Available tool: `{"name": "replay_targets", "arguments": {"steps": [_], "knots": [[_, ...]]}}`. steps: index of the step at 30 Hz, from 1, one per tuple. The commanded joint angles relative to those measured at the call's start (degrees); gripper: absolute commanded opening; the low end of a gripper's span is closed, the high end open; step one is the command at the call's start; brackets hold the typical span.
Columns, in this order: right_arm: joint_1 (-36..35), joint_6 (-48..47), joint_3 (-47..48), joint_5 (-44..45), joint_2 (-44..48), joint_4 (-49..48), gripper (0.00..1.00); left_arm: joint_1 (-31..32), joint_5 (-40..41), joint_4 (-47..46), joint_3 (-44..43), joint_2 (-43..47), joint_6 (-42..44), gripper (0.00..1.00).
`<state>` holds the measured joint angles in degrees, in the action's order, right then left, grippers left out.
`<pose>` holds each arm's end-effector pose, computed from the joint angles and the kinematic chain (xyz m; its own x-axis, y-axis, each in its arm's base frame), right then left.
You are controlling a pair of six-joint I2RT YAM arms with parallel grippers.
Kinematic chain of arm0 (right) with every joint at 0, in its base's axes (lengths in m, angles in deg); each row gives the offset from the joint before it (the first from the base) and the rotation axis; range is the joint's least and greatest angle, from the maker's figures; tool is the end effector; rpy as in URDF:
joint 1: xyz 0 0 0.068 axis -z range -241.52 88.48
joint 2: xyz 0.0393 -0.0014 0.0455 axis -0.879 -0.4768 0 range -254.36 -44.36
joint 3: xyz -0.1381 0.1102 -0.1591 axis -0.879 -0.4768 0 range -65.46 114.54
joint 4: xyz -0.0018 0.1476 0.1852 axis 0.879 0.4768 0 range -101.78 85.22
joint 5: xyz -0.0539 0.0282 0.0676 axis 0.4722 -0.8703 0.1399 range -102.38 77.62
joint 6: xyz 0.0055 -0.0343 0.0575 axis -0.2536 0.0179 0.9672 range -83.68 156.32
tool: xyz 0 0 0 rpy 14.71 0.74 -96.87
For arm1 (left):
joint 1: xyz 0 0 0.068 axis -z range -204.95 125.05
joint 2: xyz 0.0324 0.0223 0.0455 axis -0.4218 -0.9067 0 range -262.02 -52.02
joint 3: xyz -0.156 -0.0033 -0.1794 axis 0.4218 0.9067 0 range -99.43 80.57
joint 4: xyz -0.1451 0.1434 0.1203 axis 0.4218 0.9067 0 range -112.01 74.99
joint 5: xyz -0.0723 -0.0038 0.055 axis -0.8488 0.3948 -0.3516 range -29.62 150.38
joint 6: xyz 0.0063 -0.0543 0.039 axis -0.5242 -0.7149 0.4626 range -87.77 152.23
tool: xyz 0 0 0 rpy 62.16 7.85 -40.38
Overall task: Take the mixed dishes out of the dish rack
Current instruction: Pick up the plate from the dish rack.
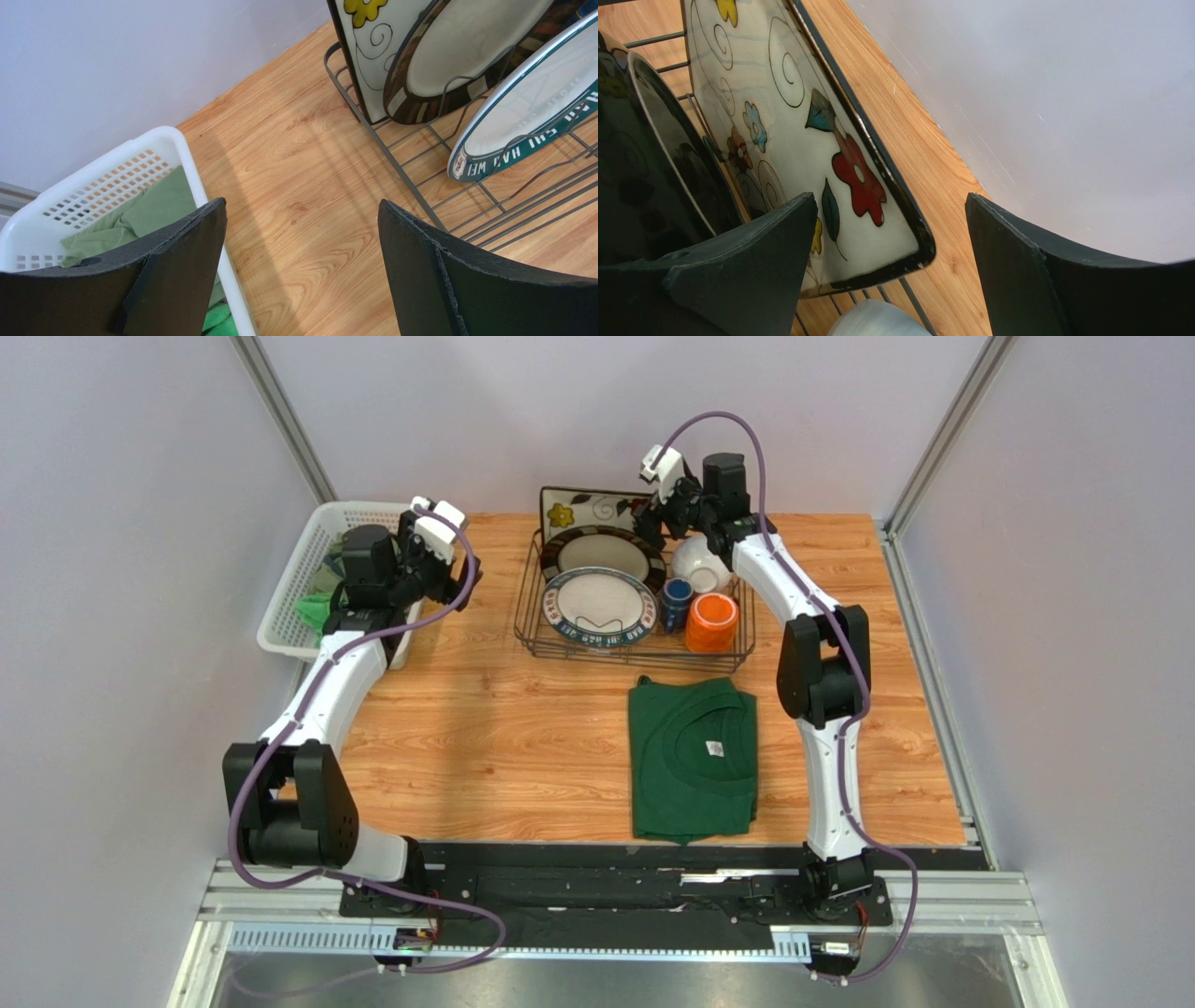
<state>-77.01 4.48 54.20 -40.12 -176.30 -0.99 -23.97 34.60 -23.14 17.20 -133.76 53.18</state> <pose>0.4850 0.1601 0.2474 0.0217 -0.4784 -0.8779 -0.7505 0.5723 -0.3304 0.3298 -0.0290 0.2906 -0.1226 0.3241 -0.9381 0.5082 0.8324 0.2212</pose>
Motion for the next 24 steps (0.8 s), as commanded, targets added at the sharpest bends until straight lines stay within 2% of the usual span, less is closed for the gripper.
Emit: {"name": "replay_targets", "arguments": {"steps": [1,14,24], "knots": [[0.19,-0.60,2.43,-3.98,-2.09,-4.81,0.82,-0.45,-2.96,-3.79,-2.10,-0.79,2.25,0.87],[1.60,3.09,2.42,-11.62,-4.82,-10.26,0.65,-0.36,-5.51,-6.08,-1.84,-2.29,1.64,0.87],[1.77,4.59,2.60,-14.88,-5.79,-14.03,0.43,-0.45,-6.91,-6.34,-1.75,-2.47,2.25,0.87]]}}
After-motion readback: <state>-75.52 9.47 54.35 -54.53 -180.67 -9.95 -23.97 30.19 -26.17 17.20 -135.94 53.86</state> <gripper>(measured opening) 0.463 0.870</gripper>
